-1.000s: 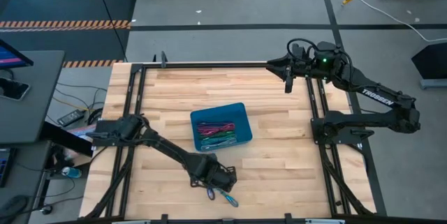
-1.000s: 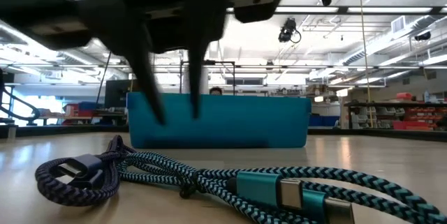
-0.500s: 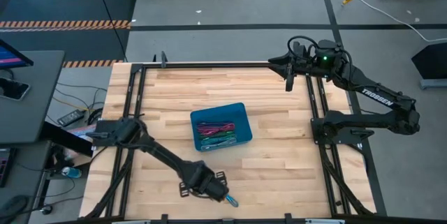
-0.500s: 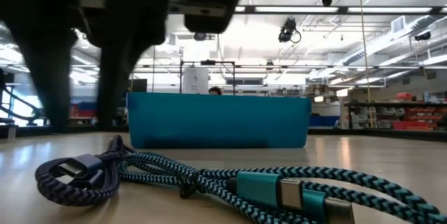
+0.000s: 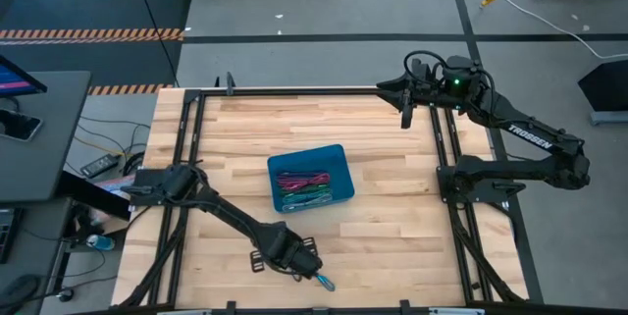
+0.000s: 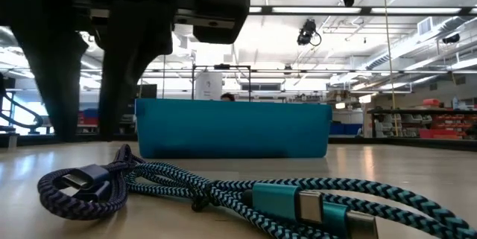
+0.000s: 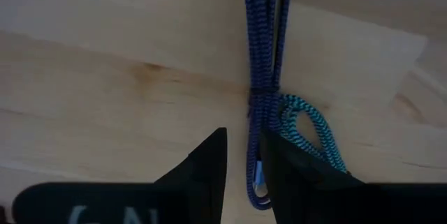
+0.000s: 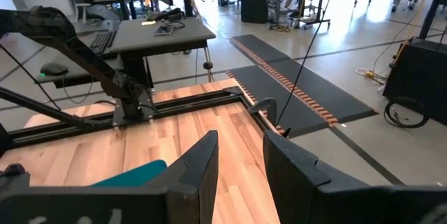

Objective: Pick and place USB-C Cables
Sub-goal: Put the violet charger cable into the blue bin

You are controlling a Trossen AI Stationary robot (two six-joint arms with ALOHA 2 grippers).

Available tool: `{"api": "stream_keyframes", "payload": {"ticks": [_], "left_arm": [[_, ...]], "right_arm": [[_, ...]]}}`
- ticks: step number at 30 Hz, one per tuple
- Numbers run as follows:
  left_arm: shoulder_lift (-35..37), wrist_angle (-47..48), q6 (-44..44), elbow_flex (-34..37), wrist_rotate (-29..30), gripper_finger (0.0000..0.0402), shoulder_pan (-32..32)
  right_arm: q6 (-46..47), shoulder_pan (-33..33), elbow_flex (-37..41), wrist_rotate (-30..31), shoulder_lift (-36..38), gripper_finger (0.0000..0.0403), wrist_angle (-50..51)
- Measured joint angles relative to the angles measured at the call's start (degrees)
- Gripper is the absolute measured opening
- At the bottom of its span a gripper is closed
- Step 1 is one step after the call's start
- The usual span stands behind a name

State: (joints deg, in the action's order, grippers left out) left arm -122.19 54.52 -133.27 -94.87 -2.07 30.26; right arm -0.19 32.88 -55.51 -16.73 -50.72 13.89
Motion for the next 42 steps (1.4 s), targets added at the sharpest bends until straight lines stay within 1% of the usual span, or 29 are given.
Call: {"api": "stream_keyframes", "payload": {"ticks": [3, 7, 13, 18, 24, 34, 42], "left_arm": [[0.00, 0.00, 0.22, 0.00, 1.74, 0.0098, -0.04], [0.00, 0.33, 0.67, 0.00, 4.94, 0.0117, -0.19], [-0.48, 4.48, 0.85, 0.06, 5.11, 0.0157, -0.81], [-0.48, 2.76, 1.84, 0.70, 5.25, 0.0177, -2.27], [-0.48, 3.50, 5.11, 0.70, 5.40, 0.0181, -3.51], [-0.48, 3.84, 3.70, 0.70, 5.27, 0.0181, -2.29], [-3.98, 0.55, 3.47, 0.49, 4.82, 0.0181, -2.17]], "right_arm": [[0.00, 0.00, 0.00, 0.02, 0.00, 0.0119, -0.02], [0.00, 0.00, 0.00, 0.02, 0.00, 0.0119, -0.02], [0.00, 0.00, 0.00, 0.02, 0.00, 0.0119, -0.04], [-0.02, 0.00, 0.00, 0.03, 0.00, 0.0119, -0.07], [-0.02, 0.00, 0.00, 0.04, 0.00, 0.0119, -0.07], [-1.09, 0.00, 0.00, 0.07, 0.00, 0.0119, -0.07], [-1.53, 0.00, 0.00, 0.09, 0.00, 0.0119, -0.10]]}}
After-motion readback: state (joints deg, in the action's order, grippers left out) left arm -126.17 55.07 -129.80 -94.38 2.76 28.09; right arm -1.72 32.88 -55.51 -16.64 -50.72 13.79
